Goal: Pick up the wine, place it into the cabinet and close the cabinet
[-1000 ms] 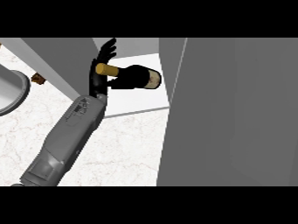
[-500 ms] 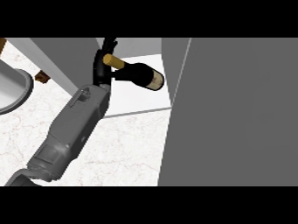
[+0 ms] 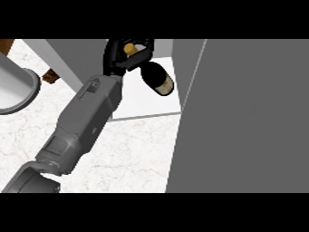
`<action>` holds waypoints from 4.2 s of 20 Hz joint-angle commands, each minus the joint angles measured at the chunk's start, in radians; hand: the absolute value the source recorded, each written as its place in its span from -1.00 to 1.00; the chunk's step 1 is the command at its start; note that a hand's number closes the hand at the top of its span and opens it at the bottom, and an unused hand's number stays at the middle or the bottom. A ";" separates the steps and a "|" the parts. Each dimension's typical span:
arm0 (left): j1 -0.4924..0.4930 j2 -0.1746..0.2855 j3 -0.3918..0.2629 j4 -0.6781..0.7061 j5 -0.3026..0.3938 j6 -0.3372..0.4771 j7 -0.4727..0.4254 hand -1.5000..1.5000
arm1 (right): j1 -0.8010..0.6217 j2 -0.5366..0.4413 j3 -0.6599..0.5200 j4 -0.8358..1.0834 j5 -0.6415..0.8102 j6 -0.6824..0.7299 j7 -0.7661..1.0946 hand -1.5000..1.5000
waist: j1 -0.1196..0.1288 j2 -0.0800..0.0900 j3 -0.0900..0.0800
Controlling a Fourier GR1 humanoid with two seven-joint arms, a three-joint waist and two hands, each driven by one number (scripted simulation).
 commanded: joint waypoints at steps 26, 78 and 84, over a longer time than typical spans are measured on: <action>0.227 -0.047 -0.242 -0.279 0.240 -0.181 0.024 -1.00 | 0.159 -0.075 -0.092 -0.228 -0.046 -0.034 0.074 -1.00 | 0.103 -0.040 0.001; 1.121 0.433 -0.053 -1.080 0.449 -0.505 0.090 -1.00 | 0.106 -0.217 0.176 -0.261 -0.002 0.262 0.052 1.00 | 0.109 -0.029 -0.001; 1.117 0.428 -0.056 -1.069 0.426 -0.518 0.086 -1.00 | -0.005 -0.123 0.216 -0.196 -0.020 0.265 0.119 1.00 | 0.123 -0.025 -0.003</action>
